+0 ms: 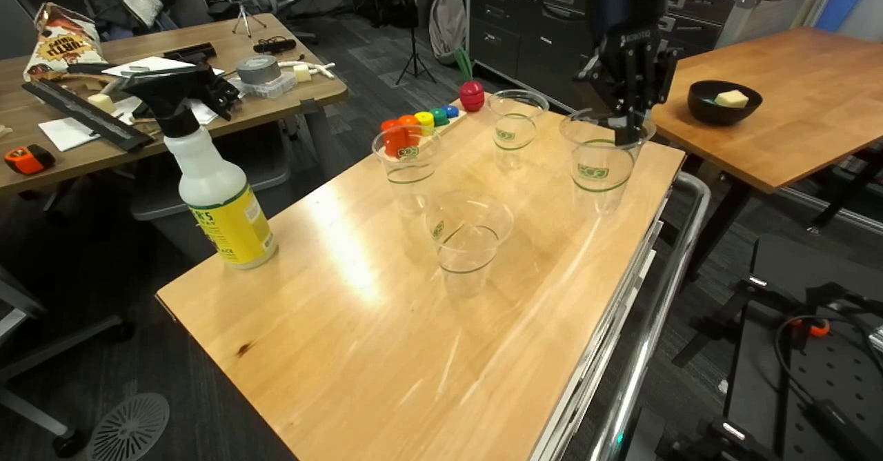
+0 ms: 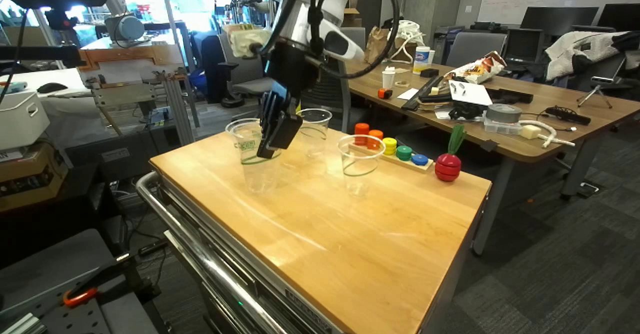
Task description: Stack the four clear cups together
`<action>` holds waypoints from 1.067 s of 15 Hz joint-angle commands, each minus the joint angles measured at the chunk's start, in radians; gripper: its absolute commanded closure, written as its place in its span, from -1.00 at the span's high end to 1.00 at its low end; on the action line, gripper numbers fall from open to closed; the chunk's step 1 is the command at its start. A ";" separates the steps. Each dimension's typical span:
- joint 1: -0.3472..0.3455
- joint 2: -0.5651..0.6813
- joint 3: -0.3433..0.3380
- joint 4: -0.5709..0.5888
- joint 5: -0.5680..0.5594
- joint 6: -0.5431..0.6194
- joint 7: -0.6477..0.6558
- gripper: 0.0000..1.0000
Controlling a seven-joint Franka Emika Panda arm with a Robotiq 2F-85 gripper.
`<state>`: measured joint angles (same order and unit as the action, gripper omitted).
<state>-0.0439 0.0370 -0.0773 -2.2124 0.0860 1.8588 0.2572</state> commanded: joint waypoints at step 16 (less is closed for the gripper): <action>-0.035 0.276 -0.043 0.633 -0.034 -0.128 0.073 -0.97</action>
<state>-0.0670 0.2343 -0.1109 -1.6972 0.0692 1.7744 0.3073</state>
